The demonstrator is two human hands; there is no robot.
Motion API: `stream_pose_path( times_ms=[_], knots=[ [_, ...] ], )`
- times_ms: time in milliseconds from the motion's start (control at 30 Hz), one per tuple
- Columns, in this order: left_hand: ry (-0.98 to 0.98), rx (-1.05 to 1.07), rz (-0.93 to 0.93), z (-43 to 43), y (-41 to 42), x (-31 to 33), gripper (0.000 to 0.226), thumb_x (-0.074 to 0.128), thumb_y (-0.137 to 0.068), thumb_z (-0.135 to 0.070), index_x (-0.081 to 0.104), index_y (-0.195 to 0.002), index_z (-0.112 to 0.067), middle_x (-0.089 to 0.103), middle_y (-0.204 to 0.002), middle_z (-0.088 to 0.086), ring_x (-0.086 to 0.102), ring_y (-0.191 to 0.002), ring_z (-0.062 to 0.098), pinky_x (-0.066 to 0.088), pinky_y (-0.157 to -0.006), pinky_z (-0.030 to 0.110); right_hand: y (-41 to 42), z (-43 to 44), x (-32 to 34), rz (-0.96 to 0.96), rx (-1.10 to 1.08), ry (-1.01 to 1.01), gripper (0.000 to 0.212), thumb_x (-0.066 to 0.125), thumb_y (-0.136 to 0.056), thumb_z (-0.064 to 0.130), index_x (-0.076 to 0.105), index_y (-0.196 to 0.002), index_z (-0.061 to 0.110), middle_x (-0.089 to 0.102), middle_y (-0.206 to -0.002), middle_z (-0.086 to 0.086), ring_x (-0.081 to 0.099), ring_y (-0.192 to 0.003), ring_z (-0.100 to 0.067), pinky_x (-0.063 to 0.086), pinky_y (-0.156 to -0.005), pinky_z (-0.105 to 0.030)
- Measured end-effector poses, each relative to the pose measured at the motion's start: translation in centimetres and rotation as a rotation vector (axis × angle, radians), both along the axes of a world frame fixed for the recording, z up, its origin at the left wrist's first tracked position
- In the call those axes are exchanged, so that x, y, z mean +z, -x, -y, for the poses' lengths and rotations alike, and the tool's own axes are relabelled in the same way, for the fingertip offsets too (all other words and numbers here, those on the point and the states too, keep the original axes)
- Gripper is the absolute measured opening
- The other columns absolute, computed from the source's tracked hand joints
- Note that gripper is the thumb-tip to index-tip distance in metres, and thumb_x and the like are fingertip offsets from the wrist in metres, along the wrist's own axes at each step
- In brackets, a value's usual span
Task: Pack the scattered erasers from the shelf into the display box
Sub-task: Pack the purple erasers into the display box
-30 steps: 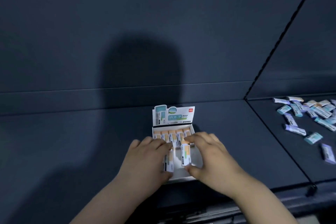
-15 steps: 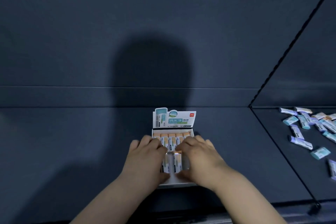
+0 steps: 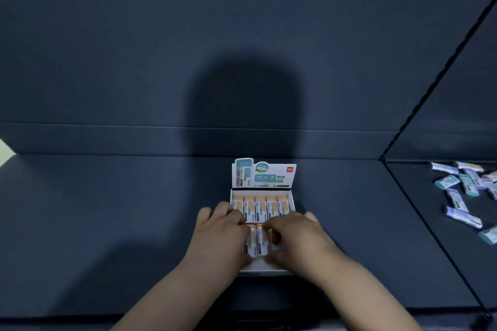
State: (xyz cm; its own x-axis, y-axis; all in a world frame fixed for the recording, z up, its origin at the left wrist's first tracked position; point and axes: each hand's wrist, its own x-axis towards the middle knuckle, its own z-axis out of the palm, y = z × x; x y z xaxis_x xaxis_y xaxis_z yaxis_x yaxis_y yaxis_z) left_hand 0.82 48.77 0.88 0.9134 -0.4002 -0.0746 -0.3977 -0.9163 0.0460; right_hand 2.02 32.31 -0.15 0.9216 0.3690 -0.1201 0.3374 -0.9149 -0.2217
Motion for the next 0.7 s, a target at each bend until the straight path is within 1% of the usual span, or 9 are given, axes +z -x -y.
stream_pose_path(
  times_ms=[100,200,300,400,500,600,633,667,700],
  knots=[
    [0.007,0.02,0.011,0.1,0.2,-0.2,0.04,0.052,-0.085,-0.045,0.059,-0.12,-0.025,0.051,-0.12,-0.015,0.026,-0.123,0.012,0.009,-0.076,0.031,0.2,0.1,-0.1,-0.004,-0.028,-0.028,0.046,0.063,-0.08,0.041,0.053,-0.124,0.033,0.061,-0.112,0.005,0.049,-0.111,-0.016,0.027,-0.086,-0.026],
    [0.029,0.021,0.039,0.1,0.3,-0.3,0.039,0.051,-0.087,-0.043,0.059,-0.119,-0.024,0.051,-0.121,-0.015,0.026,-0.122,0.011,0.011,-0.081,0.03,0.5,0.2,0.0,-0.001,-0.04,-0.047,0.051,0.065,-0.079,0.044,0.051,-0.128,0.037,0.062,-0.111,0.008,0.05,-0.109,-0.013,0.025,-0.081,-0.024],
    [0.042,0.022,0.033,0.1,0.4,-0.2,0.038,0.051,-0.088,-0.044,0.06,-0.118,-0.023,0.052,-0.12,-0.013,0.027,-0.122,0.012,0.011,-0.082,0.031,0.6,0.1,0.3,0.004,-0.05,-0.07,0.049,0.065,-0.08,0.043,0.052,-0.126,0.038,0.062,-0.109,0.008,0.049,-0.106,-0.012,0.023,-0.078,-0.023],
    [0.037,0.0,0.032,0.0,0.2,-0.2,0.038,0.054,-0.086,-0.045,0.062,-0.116,-0.024,0.052,-0.119,-0.013,0.028,-0.12,0.014,0.011,-0.08,0.031,0.8,-0.1,0.4,-0.003,-0.061,-0.086,0.049,0.065,-0.081,0.039,0.051,-0.128,0.038,0.06,-0.099,0.013,0.048,-0.103,-0.01,0.023,-0.078,-0.022],
    [0.054,-0.046,0.04,-0.3,0.0,0.1,0.042,0.055,-0.084,-0.05,0.061,-0.117,-0.024,0.053,-0.118,-0.011,0.031,-0.119,0.015,0.013,-0.083,0.032,1.0,-0.3,0.6,-0.035,-0.072,-0.122,0.049,0.065,-0.081,0.035,0.051,-0.128,0.036,0.06,-0.096,0.015,0.05,-0.103,-0.007,0.027,-0.083,-0.023],
    [0.088,-0.067,0.106,-0.6,-0.2,0.8,0.043,0.051,-0.087,-0.051,0.057,-0.122,-0.027,0.054,-0.121,-0.01,0.036,-0.118,0.015,0.022,-0.089,0.031,1.2,0.0,1.5,-0.009,-0.124,-0.188,0.048,0.068,-0.08,0.039,0.053,-0.125,0.037,0.053,-0.09,0.021,0.049,-0.104,-0.005,0.027,-0.087,-0.022],
    [0.118,-0.09,0.119,-0.8,-0.1,1.0,0.041,0.053,-0.086,-0.05,0.06,-0.119,-0.028,0.057,-0.116,-0.01,0.042,-0.115,0.015,0.027,-0.088,0.032,1.3,0.1,1.8,0.021,-0.139,-0.188,0.046,0.068,-0.08,0.04,0.054,-0.124,0.038,0.051,-0.088,0.023,0.049,-0.104,-0.005,0.027,-0.087,-0.022],
    [0.128,-0.117,0.135,-0.8,-0.1,1.3,0.036,0.061,-0.08,-0.05,0.066,-0.109,-0.028,0.062,-0.105,-0.011,0.051,-0.105,0.016,0.035,-0.083,0.033,1.4,0.2,2.2,0.047,-0.151,-0.182,0.045,0.067,-0.08,0.04,0.054,-0.122,0.038,0.049,-0.086,0.024,0.049,-0.103,-0.005,0.028,-0.089,-0.022],
    [0.144,-0.143,0.176,-0.9,-0.2,1.0,0.032,0.07,-0.071,-0.05,0.072,-0.094,-0.028,0.066,-0.089,-0.011,0.058,-0.091,0.015,0.042,-0.073,0.032,1.5,0.2,2.5,0.066,-0.16,-0.179,0.043,0.067,-0.08,0.041,0.055,-0.121,0.037,0.048,-0.085,0.025,0.049,-0.1,-0.004,0.03,-0.091,-0.023]
  ],
)
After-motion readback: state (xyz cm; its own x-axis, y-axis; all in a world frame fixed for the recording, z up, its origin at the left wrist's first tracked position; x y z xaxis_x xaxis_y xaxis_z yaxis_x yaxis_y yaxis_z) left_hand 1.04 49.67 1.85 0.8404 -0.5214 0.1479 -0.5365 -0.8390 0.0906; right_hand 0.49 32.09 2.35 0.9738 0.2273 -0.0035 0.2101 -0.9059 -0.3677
